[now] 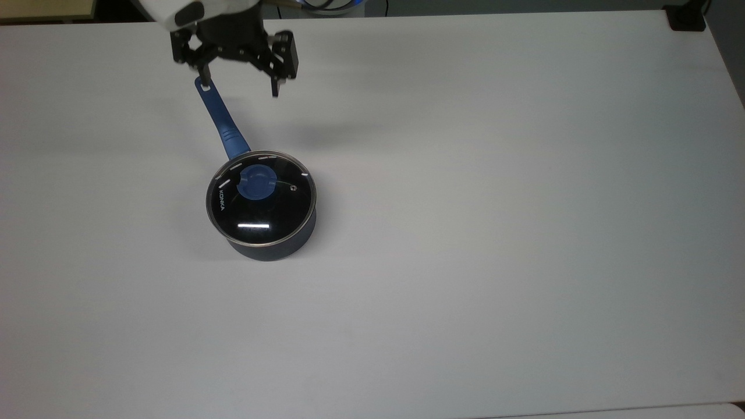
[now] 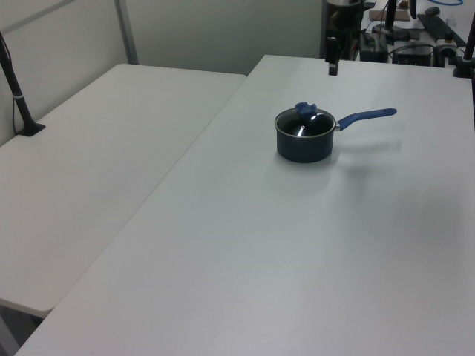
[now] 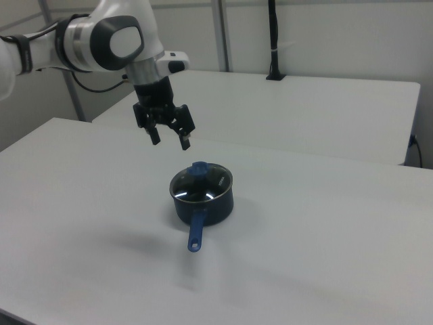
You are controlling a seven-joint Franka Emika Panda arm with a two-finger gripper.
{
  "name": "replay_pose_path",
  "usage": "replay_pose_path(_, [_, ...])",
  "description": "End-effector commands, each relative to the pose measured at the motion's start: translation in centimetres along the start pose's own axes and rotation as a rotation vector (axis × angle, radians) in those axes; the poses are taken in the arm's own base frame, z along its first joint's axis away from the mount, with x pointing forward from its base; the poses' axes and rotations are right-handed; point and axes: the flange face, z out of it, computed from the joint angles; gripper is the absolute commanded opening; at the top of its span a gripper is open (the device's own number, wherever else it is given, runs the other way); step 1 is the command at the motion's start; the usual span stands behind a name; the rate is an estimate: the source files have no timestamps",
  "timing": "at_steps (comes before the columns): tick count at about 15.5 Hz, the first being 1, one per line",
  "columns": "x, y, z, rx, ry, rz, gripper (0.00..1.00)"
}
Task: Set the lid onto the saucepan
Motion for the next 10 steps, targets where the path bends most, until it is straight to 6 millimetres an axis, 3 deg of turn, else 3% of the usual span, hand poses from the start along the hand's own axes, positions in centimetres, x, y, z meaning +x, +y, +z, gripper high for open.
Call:
replay_pose_path(1, [-3.41, -0.43, -1.05, 0.019, -0.050, -0.073, 1.00])
replay_pose_path(10, [-3.46, -0.14, -0.76, 0.023, -0.063, -0.083, 1.00])
